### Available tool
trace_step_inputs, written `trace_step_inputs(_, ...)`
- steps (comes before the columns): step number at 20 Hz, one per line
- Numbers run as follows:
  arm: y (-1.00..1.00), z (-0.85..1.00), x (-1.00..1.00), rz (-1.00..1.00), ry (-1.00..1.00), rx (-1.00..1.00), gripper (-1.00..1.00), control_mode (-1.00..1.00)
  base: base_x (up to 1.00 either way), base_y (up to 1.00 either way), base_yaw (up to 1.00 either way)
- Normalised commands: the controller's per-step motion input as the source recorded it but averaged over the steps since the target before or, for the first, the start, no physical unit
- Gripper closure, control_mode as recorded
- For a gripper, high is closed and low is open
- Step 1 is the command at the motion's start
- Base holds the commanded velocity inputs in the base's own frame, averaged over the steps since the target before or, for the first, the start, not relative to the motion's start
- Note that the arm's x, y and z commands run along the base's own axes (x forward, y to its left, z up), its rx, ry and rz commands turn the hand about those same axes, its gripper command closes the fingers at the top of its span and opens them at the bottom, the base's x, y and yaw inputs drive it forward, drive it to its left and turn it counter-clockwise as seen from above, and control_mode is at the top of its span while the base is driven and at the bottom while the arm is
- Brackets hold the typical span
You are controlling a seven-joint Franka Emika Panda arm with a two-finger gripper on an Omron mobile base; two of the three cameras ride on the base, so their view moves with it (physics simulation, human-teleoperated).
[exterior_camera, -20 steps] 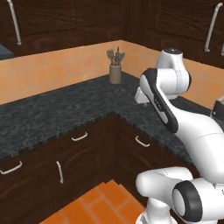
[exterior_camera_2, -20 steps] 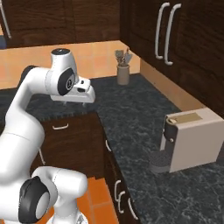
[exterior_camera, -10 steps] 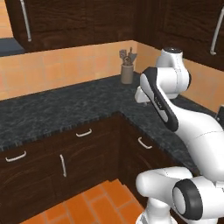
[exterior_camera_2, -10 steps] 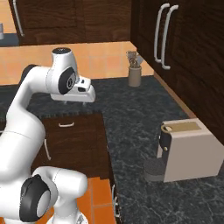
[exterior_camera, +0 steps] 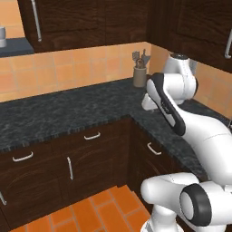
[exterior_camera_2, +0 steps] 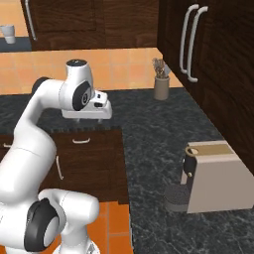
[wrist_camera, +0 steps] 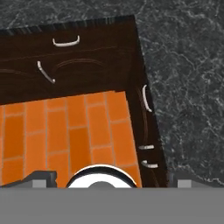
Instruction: Take a straw from the drawer in front and place it inside the glass cup on the dining counter.
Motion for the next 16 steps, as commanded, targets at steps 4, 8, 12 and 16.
trace_step_inputs(4, 0.08, -0.83, 0.27, 0.07, 0.02, -0.29, -1.00, -1.00, 0.00, 0.00, 0.00)
trace_step_inputs(8, 0.18, -0.85, 0.22, 0.00, 0.06, -0.40, -1.00, -1.00, 0.00, 0.00, 0.00)
trace_step_inputs(12, 0.03, -0.71, 0.19, 0.00, 0.05, -0.34, -1.00, -1.00, 0.00, 0.00, 0.00)
trace_step_inputs(16, -0.02, -0.56, 0.08, 0.00, 0.00, -0.29, -1.00, -1.00, 0.00, 0.00, 0.00)
